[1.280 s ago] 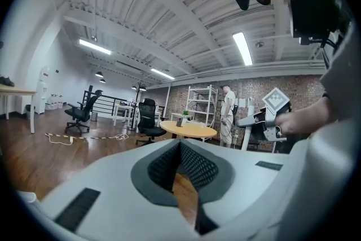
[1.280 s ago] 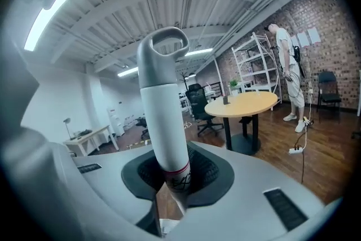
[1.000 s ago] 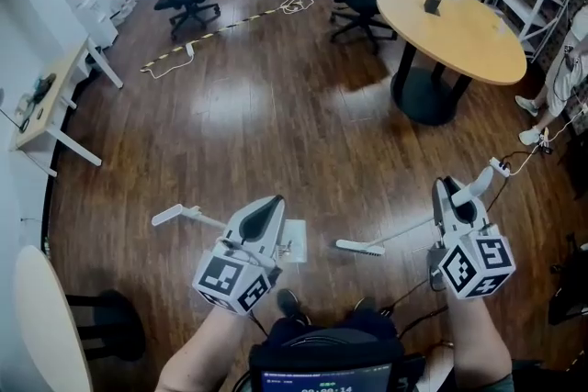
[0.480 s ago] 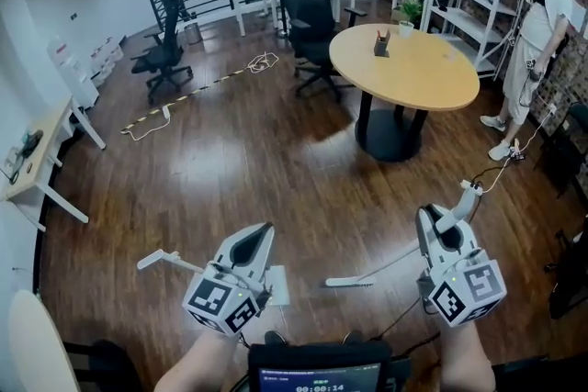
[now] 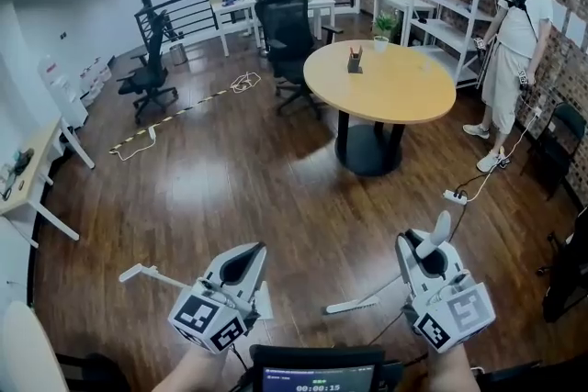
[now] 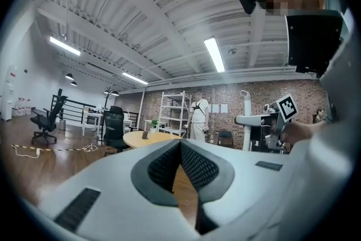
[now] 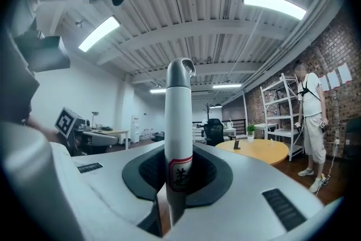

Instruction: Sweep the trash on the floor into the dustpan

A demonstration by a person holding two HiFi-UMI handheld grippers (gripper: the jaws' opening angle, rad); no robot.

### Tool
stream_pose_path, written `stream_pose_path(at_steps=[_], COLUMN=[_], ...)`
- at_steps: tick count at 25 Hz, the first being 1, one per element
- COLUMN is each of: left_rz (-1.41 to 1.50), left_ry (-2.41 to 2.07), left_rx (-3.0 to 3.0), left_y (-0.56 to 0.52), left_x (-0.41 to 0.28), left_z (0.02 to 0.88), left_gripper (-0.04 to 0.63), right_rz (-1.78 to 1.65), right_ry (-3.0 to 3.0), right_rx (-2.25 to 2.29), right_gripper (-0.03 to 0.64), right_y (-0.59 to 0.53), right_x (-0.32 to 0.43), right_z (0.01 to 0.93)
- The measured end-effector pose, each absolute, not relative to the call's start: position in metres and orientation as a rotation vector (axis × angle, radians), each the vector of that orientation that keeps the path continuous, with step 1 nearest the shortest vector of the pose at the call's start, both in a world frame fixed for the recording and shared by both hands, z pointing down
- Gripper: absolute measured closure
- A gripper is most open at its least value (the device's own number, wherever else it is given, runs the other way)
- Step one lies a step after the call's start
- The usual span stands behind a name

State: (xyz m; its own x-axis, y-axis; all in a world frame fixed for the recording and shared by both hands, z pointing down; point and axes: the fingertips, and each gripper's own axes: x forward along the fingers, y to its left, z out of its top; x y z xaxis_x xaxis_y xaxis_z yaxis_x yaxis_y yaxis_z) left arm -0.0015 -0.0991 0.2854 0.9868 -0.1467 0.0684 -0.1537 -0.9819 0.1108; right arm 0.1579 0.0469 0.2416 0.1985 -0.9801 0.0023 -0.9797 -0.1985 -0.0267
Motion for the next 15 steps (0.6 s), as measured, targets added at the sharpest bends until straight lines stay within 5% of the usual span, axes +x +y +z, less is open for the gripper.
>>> stream_pose_path(at_steps=[15], left_rz=[0.065], left_ry=[-0.31], left_rx=[3.002], left_y=[-0.123], left_x=[-0.013], left_z=[0.28], left_gripper=[0.58], right_rz=[0.013], right_ry=[1.943], right_rx=[-2.479], right_gripper=[0.548], right_y=[0.048], right_x=[0.162], right_z=[0.242])
